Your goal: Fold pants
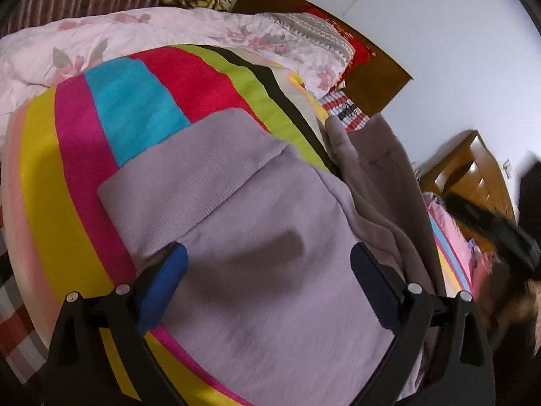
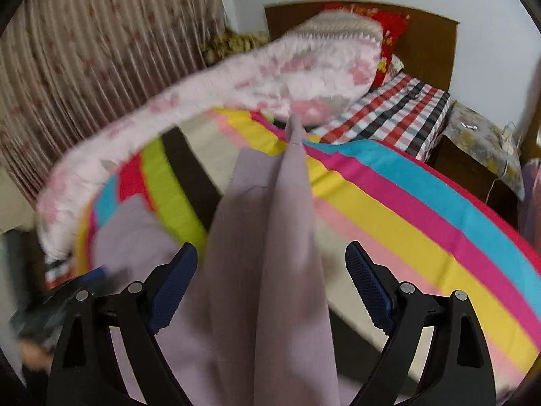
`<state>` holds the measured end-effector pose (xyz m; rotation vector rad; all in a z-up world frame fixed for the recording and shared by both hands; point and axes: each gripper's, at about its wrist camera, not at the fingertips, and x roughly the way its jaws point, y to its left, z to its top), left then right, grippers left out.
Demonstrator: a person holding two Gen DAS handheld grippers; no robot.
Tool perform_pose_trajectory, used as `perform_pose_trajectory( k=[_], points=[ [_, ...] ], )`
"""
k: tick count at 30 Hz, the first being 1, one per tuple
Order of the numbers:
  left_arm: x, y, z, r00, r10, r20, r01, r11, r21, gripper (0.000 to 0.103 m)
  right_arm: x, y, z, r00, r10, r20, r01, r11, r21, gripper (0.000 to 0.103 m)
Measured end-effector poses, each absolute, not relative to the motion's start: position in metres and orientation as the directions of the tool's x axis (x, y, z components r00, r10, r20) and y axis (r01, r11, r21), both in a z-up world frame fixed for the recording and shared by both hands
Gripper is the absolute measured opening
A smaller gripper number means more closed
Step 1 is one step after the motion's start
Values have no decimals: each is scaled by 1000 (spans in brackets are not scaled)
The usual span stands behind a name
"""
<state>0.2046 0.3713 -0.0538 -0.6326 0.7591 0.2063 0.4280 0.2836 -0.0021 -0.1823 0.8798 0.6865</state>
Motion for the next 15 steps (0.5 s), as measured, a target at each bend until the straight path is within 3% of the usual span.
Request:
perform_pose_trajectory(
  k=[2,4,5,6,10,15],
  points=[
    [206,371,-54,707,-51,-705,-389,805,-448,98,447,306,-19,462,376,-804,-599,800,30,77],
    [207,375,-55,701,-64,-710,-380,809,-448,98,461,314,-35,479,309,-822,-569,822,-23,48],
    [205,376,-54,704,-77,-706,-375,804,-461,98,463,313,-37,468,323,-822,-566,824,2,23],
    [202,381,-53,711,-95,-697,-372,790,-487,98,459,310,-34,476,345,-809,-565,825,19,16],
    [173,410,-49,802,-203,-561,-318,650,-691,98,407,305,2,472,545,-693,-680,725,107,13],
    [163,427,-39,856,-328,-399,-168,554,-815,98,336,322,11,405,654,-639,-795,598,107,13]
  ],
)
